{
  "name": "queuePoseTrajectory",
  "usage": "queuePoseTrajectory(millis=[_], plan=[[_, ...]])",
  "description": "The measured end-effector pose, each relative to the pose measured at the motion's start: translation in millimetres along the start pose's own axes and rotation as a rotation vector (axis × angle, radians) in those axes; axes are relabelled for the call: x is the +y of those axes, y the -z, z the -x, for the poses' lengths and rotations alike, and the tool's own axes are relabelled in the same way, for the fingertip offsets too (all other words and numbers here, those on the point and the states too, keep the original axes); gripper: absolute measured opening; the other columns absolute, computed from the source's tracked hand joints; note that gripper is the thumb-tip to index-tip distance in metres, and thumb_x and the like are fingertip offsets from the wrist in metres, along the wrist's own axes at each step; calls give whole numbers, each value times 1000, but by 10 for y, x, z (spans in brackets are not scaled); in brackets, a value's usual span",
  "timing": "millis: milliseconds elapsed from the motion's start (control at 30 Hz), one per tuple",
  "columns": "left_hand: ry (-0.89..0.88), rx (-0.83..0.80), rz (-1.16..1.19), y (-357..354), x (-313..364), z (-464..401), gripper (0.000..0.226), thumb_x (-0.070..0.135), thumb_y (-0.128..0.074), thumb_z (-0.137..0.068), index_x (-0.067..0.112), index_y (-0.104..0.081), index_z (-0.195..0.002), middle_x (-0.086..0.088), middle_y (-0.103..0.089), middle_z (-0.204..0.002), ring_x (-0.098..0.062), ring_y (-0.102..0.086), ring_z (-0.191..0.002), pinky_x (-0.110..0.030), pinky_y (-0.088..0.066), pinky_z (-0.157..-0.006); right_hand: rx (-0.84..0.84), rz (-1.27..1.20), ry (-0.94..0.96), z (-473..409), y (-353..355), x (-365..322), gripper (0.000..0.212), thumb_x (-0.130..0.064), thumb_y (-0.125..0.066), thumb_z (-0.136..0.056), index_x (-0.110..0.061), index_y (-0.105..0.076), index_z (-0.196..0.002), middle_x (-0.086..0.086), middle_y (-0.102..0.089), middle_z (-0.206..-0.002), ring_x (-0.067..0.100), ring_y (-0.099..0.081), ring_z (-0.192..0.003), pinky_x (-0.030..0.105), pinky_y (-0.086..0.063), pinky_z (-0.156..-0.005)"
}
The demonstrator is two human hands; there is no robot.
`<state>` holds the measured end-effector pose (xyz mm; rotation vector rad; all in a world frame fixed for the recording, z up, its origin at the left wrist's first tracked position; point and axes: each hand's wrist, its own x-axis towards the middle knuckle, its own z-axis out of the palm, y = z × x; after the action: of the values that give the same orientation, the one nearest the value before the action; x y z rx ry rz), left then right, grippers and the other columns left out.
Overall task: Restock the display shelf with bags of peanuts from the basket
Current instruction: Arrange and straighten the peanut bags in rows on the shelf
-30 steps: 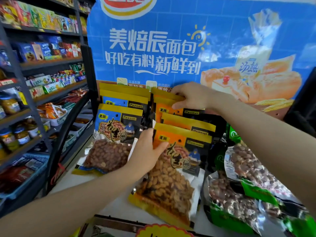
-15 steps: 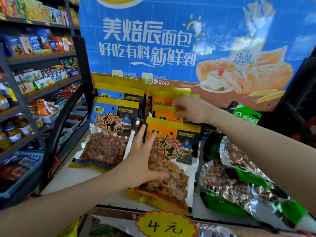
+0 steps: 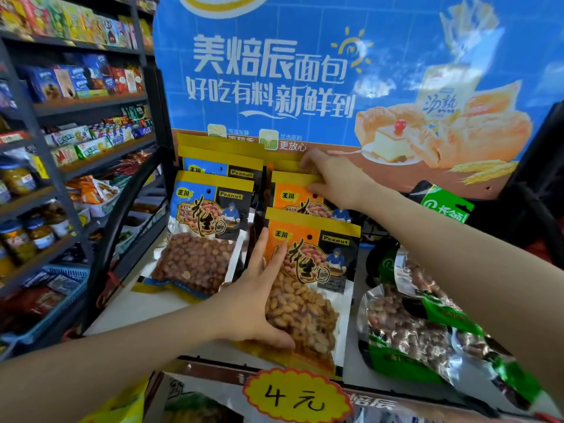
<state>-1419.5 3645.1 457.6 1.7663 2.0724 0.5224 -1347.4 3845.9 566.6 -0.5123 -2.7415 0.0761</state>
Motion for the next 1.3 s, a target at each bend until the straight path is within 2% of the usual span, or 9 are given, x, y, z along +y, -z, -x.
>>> queuePoseTrajectory(millis=[167, 300, 433, 567, 667, 833, 1033, 1167, 1300], plan=[[12, 159, 18, -69, 16, -121, 132, 53, -78, -61, 39, 35, -129, 23, 56, -129, -10, -4, -143, -29, -38, -105, 120, 110, 141, 45, 42, -51, 35, -7, -61, -83, -8, -52, -117, 17, -52, -122, 35, -52, -107, 43, -45, -88], [4, 202, -9, -115, 24, -192, 134, 53, -77, -62, 35, 34, -134, 19, 55, -131, -12, 5, -143, -30, -26, -111, 166, 196, 254, 151, 61, -96, 21, -19, -61, -85, -8, -62, -102, 16, -60, -107, 35, -55, -99, 43, -47, -81], [-33, 222, -27, -123, 5, -215, 134, 54, -77, -60, 36, 35, -132, 19, 57, -128, -11, 17, -141, -33, -13, -115, -178, 267, 132, 229, -29, -131, 39, -37, -56, -88, -13, -54, -119, 11, -63, -116, 32, -57, -106, 42, -49, -86], [-32, 285, -83, -141, 38, -244, 133, 55, -76, -61, 35, 37, -127, 12, 57, -128, -14, 29, -137, -36, -1, -115, -161, 181, 31, 177, 71, -107, 25, -28, -61, -87, -11, -59, -105, 12, -64, -106, 32, -57, -99, 44, -50, -81], [21, 286, -38, -163, 91, -287, 139, 55, -78, -59, 33, 44, -123, 7, 57, -132, -19, 24, -140, -41, -9, -118, -128, 263, -17, 177, 30, -137, 27, -26, -58, -88, -11, -57, -111, 12, -62, -111, 33, -56, -104, 36, -44, -76], [23, 268, -4, -115, 46, -158, 137, 56, -76, -60, 36, 43, -125, 11, 59, -129, -13, 28, -137, -37, -7, -116, 43, 178, -29, 115, 78, -282, 34, -30, -61, -84, -12, -56, -113, 12, -56, -117, 32, -51, -111, 41, -45, -88], [-46, 321, 6, 129, -160, 83, 103, 56, -56, -80, 28, 20, -143, 17, 48, -136, -7, 25, -138, -35, -2, -115, 149, 19, -66, -195, -56, -657, 22, -16, -49, -91, -6, -59, -108, 17, -64, -111, 34, -58, -104, 38, -49, -81], [133, 439, -179, 311, -459, 78, 98, 44, -54, -87, 11, 18, -145, 4, 45, -136, -17, 26, -139, -33, 6, -114, 125, 9, -243, -424, -203, -812, 22, -15, -47, -94, 1, -56, -107, 22, -63, -108, 36, -61, -98, 31, -43, -67], [220, 428, -256, 272, -565, 24, 104, 48, -54, -86, 5, 23, -142, -14, 32, -150, -29, 22, -141, -33, 11, -110, 81, -213, -262, -499, -217, -871, 28, -11, -48, -93, 0, -53, -118, 20, -67, -101, 30, -67, -88, 32, -54, -74]])
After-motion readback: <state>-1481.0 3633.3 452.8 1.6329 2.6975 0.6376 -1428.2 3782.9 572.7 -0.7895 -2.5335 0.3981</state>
